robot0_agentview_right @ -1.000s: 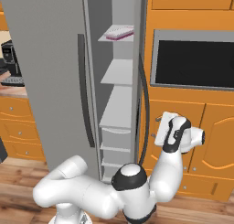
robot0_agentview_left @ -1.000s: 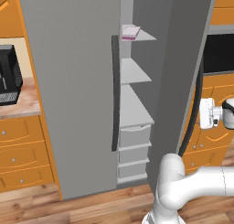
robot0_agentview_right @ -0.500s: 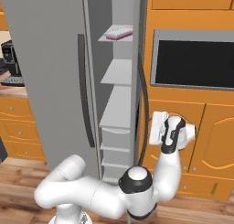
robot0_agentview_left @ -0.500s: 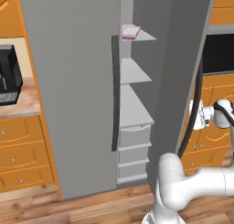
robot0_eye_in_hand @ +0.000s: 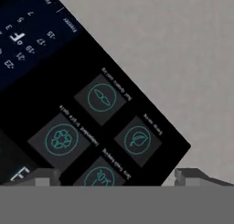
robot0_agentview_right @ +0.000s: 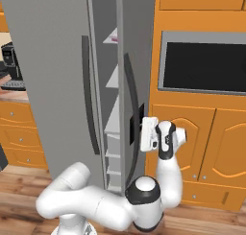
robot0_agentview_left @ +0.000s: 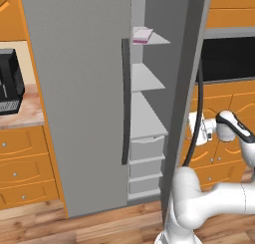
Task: The ice cube tray has been filled with water. Take the tray and place it in the freezer to make ice. Close the freezer door after placing the tray.
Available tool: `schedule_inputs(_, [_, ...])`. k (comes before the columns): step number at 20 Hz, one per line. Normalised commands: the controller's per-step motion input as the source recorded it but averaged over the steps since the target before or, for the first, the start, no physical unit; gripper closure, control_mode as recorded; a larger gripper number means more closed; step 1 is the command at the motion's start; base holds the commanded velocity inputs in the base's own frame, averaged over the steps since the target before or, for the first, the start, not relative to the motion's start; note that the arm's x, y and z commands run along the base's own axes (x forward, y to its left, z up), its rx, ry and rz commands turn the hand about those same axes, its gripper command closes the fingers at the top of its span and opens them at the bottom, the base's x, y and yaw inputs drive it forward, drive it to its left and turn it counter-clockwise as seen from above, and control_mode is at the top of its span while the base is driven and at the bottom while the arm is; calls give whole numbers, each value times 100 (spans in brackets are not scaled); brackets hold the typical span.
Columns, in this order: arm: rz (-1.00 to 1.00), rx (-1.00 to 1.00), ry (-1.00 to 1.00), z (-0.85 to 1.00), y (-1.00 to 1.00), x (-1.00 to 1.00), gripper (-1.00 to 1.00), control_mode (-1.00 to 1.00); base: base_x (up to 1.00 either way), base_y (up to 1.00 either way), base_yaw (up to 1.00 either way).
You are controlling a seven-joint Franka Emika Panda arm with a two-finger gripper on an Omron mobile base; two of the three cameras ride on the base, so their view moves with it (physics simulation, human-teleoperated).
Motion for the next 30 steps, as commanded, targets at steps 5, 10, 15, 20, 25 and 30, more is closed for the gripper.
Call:
schedule_inputs(5, [3,-1,-3,-11,48,-1,-100,-100,0,0,0])
schedule_inputs(10, [0,0,-1,-1,61,1,-100,-100,0,0,0])
schedule_inputs(15, [-4,-1,-5,-1,68,20,-100,-100,0,0,0])
schedule_inputs(20, [-18,-3,-7,-1,62,35,-100,-100,0,0,0])
schedule_inputs(25, [-30,-3,0,-1,40,19,-100,-100,0,0,0])
schedule_inputs(30, [-35,-7,0,-3,44,22,-100,-100,0,0,0])
